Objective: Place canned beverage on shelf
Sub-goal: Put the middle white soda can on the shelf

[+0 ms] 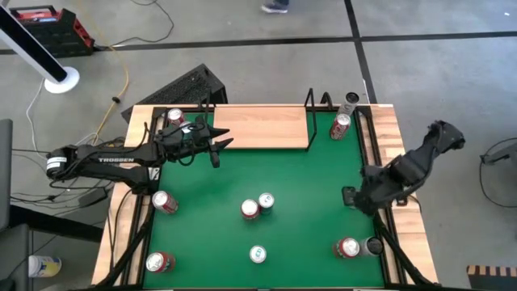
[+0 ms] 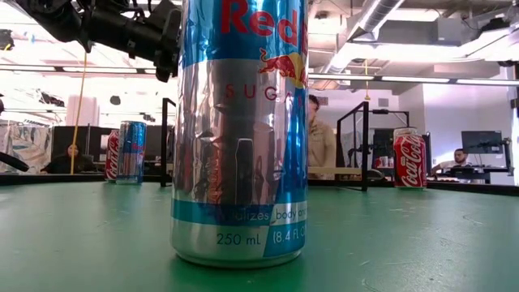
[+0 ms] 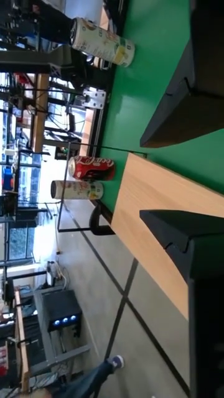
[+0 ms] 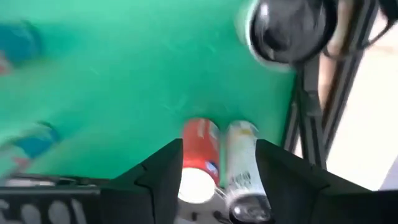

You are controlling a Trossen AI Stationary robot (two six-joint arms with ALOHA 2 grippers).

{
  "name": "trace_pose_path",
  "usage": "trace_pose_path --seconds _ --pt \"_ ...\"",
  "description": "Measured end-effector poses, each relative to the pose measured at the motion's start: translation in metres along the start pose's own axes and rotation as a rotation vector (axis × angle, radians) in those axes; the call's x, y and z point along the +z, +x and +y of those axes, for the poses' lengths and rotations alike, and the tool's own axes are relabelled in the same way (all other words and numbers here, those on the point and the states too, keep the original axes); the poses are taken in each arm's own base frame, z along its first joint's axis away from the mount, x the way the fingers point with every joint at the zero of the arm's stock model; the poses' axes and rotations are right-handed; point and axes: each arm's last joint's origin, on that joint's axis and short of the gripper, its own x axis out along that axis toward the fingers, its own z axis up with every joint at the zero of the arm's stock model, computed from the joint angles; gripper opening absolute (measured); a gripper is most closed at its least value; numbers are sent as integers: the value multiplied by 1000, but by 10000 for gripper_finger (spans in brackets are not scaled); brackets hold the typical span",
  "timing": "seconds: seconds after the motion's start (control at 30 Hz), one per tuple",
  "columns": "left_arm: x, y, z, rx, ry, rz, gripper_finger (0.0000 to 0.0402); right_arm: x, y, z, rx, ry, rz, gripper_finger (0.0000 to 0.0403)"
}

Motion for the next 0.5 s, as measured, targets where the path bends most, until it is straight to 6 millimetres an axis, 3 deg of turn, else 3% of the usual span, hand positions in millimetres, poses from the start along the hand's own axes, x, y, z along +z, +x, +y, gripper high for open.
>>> trace_pose_path --seconds 0.13,0.27,0.5 --pt "0 0 0 0 3 0 159 -8 12 10 -70 -4 -7 209" --pt "0 0 0 0 30 0 159 -20 17 8 -120 -107 20 196" --pt "2 0 0 1 90 -18 159 -17 5 -7 -59 -357 45 190"
